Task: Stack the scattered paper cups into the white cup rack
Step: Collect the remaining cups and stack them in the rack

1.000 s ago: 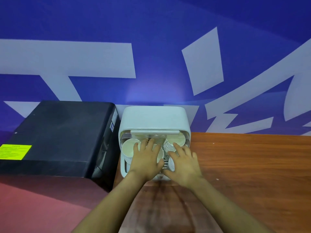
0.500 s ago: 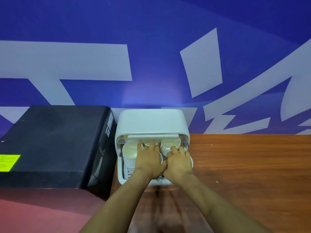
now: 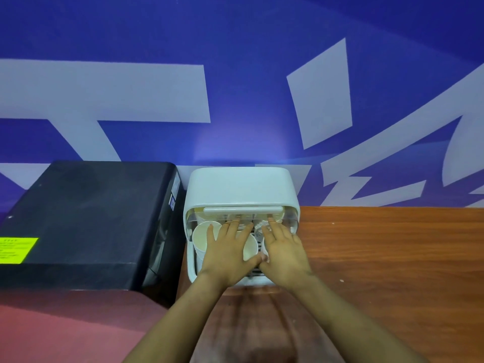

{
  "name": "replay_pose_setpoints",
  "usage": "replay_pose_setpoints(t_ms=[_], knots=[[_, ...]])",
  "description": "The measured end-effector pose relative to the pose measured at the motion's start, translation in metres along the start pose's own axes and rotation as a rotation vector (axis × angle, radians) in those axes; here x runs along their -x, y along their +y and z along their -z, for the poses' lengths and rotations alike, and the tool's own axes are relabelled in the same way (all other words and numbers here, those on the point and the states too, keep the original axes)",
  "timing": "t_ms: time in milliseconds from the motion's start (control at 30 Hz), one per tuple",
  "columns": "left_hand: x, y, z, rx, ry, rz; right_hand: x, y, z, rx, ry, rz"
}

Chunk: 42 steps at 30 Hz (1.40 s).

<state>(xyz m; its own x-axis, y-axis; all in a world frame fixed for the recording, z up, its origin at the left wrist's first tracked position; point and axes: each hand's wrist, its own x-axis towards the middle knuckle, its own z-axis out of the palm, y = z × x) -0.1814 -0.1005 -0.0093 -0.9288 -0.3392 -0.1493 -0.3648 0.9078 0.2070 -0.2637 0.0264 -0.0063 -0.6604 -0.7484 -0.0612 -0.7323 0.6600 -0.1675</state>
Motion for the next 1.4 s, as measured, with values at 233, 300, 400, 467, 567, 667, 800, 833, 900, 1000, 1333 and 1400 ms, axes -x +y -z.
replay_pose_setpoints(t_ms=[233,300,400,467,567,667,800,833,900,1000,1333,1400], knots=[[0.019,-0.011,-0.005,-0.038,-0.015,-0.061,0.029,0.025,-0.007,-0.064,0.176,-0.04],[0.019,-0.009,-0.004,-0.065,-0.013,-0.064,0.035,0.03,-0.01,-0.145,0.163,-0.127],[0.019,-0.005,-0.003,-0.051,0.016,-0.066,0.04,0.031,-0.014,-0.442,0.093,-0.25],[0.018,-0.004,-0.002,-0.028,0.029,-0.068,0.04,0.031,-0.015,-0.57,0.06,-0.297],[0.018,-0.001,-0.001,-0.019,0.027,-0.06,0.036,0.029,-0.018,-0.709,0.073,-0.318],[0.018,0.001,-0.003,-0.023,0.034,-0.047,0.033,0.026,-0.02,-0.82,0.087,-0.352],[0.017,0.001,-0.005,-0.003,0.053,-0.047,0.029,0.022,-0.023,-0.845,0.097,-0.377],[0.017,0.0,-0.006,-0.01,0.054,-0.047,0.027,0.021,-0.025,-0.851,0.1,-0.384],[0.017,-0.002,-0.007,-0.029,0.052,-0.045,0.02,0.018,-0.027,-0.873,0.126,-0.379],[0.017,-0.006,-0.008,-0.048,0.047,-0.028,0.008,0.012,-0.03,-0.879,0.147,-0.349],[0.014,-0.007,-0.011,-0.091,0.059,-0.014,-0.006,0.005,-0.038,-0.859,0.173,-0.318],[0.013,-0.006,-0.012,-0.095,0.06,0.0,-0.002,0.009,-0.038,-0.849,0.173,-0.298]])
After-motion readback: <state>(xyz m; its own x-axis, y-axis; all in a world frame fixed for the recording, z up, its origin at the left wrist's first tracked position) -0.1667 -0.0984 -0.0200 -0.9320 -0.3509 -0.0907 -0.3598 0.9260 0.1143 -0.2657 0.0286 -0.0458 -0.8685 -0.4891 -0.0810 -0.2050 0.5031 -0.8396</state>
